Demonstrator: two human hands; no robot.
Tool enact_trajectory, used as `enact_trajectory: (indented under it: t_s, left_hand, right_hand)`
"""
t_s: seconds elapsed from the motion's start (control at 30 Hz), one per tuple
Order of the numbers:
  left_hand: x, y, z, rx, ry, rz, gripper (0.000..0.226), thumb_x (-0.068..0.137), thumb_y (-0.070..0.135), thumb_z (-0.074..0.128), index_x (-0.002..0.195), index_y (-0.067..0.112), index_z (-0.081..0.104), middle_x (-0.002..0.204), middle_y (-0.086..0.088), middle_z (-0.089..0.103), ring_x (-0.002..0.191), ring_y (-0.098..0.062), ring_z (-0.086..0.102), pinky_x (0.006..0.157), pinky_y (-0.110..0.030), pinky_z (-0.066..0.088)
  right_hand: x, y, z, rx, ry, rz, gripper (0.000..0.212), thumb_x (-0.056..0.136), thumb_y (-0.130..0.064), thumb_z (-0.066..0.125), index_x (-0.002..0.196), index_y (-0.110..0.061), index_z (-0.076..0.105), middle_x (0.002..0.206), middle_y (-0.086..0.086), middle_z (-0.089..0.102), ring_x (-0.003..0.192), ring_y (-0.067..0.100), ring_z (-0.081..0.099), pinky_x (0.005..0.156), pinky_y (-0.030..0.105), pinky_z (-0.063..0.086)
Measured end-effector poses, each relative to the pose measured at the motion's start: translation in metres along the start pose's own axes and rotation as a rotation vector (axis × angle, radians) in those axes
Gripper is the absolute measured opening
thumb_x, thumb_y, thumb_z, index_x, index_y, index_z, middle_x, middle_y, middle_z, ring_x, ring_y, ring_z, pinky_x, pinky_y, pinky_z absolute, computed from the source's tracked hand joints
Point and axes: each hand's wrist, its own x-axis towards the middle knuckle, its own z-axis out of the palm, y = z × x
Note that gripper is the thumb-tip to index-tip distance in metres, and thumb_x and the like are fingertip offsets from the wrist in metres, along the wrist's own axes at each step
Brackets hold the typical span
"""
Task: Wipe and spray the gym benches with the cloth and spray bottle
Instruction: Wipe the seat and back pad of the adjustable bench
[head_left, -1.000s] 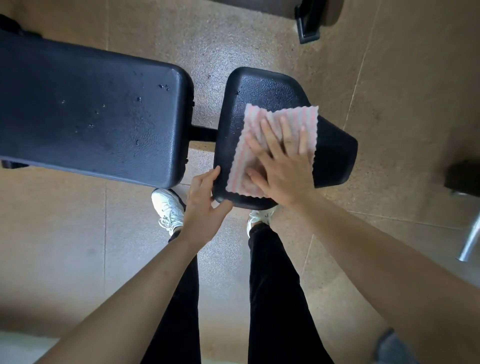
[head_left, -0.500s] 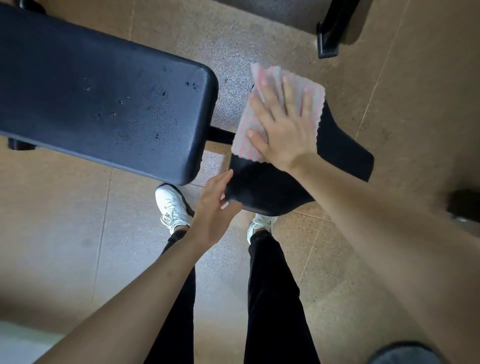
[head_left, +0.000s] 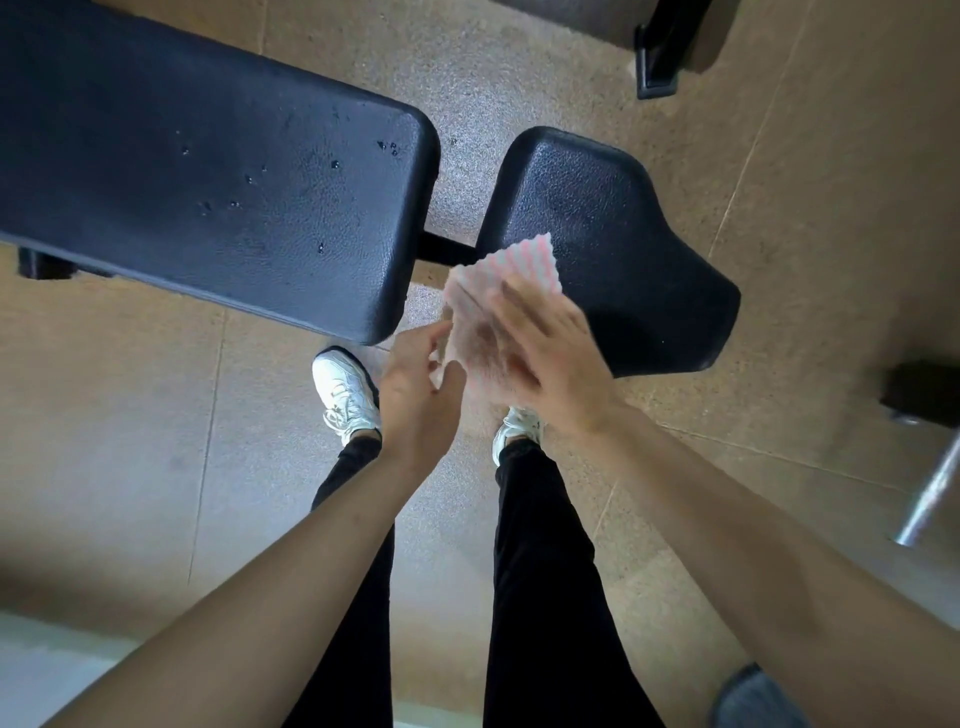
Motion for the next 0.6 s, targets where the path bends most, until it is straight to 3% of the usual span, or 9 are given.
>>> enact_trajectory:
  t_s: [0.1, 0.17, 0.23, 0.33, 0.43, 0.5, 0.57, 0.6]
  left_hand:
    - [-0.002, 0.002, 0.018, 0.197, -0.038, 0.159, 0.052, 0.09, 0.016, 0.063, 0.142, 0.016, 0.057, 0.143, -0.005, 0.052, 0.13, -0.022, 0.049, 0.108, -0.041, 0.045]
    - [-0.001, 0.01, 0.03, 0.331, -0.122, 0.164, 0.068, 0.09, 0.026, 0.068, 0.153, 0.031, 0.044, 0.16, -0.003, 0.033, 0.14, -0.025, 0.037, 0.109, -0.04, 0.04]
    - [0.003, 0.019, 0.04, 0.421, -0.221, 0.137, 0.078, 0.089, 0.041, 0.07, 0.156, 0.044, 0.031, 0.169, 0.0, 0.01, 0.146, -0.029, 0.025, 0.11, -0.049, 0.041]
    - [0.01, 0.023, 0.047, 0.627, -0.28, 0.103, 0.092, 0.086, 0.053, 0.074, 0.157, 0.051, 0.017, 0.171, 0.002, -0.007, 0.145, -0.034, 0.028, 0.103, -0.056, 0.049]
    - [0.019, 0.021, 0.04, 0.635, -0.282, 0.08, 0.094, 0.088, 0.05, 0.074, 0.16, 0.049, 0.015, 0.172, -0.002, 0.005, 0.136, -0.037, 0.043, 0.1, -0.053, 0.051]
    - [0.02, 0.016, 0.03, 0.585, -0.228, 0.086, 0.078, 0.094, 0.041, 0.07, 0.161, 0.036, 0.028, 0.162, -0.008, 0.036, 0.126, -0.034, 0.054, 0.099, -0.047, 0.051]
    - [0.023, 0.006, 0.019, 0.454, -0.152, 0.014, 0.047, 0.097, 0.034, 0.068, 0.141, 0.02, 0.059, 0.119, -0.011, 0.066, 0.101, -0.03, 0.065, 0.084, -0.039, 0.053]
    - [0.025, 0.001, 0.012, 0.335, -0.128, -0.075, 0.028, 0.096, 0.032, 0.068, 0.115, 0.012, 0.068, 0.092, -0.01, 0.067, 0.084, -0.029, 0.066, 0.072, -0.035, 0.052]
  right_hand:
    - [-0.021, 0.017, -0.018, -0.091, 0.142, 0.179, 0.061, 0.088, -0.016, 0.066, 0.146, -0.012, 0.047, 0.156, 0.014, 0.042, 0.137, 0.034, 0.045, 0.113, 0.05, 0.037]
    - [-0.034, 0.032, -0.025, -0.188, 0.122, 0.317, 0.059, 0.09, -0.024, 0.069, 0.145, -0.014, 0.05, 0.158, 0.012, 0.039, 0.142, 0.034, 0.04, 0.114, 0.052, 0.036]
    - [-0.043, 0.045, -0.028, -0.252, 0.065, 0.406, 0.066, 0.088, -0.031, 0.071, 0.148, -0.016, 0.047, 0.162, 0.011, 0.034, 0.148, 0.034, 0.033, 0.117, 0.054, 0.032]
    - [-0.05, 0.053, -0.028, -0.308, -0.008, 0.425, 0.073, 0.088, -0.037, 0.071, 0.152, -0.02, 0.041, 0.166, 0.011, 0.025, 0.152, 0.033, 0.023, 0.121, 0.054, 0.025]
    - [-0.05, 0.052, -0.025, -0.305, -0.027, 0.434, 0.074, 0.089, -0.038, 0.068, 0.154, -0.021, 0.038, 0.167, 0.012, 0.021, 0.154, 0.034, 0.018, 0.122, 0.055, 0.021]
    - [-0.049, 0.051, -0.025, -0.294, -0.049, 0.451, 0.075, 0.09, -0.038, 0.067, 0.156, -0.021, 0.035, 0.168, 0.011, 0.018, 0.154, 0.034, 0.016, 0.123, 0.055, 0.018]
    - [-0.049, 0.05, -0.025, -0.286, -0.072, 0.467, 0.075, 0.092, -0.038, 0.065, 0.157, -0.022, 0.032, 0.169, 0.01, 0.015, 0.155, 0.034, 0.012, 0.124, 0.055, 0.015]
    - [-0.049, 0.049, -0.025, -0.281, -0.075, 0.471, 0.075, 0.093, -0.038, 0.064, 0.158, -0.022, 0.03, 0.169, 0.01, 0.014, 0.155, 0.034, 0.011, 0.124, 0.056, 0.014]
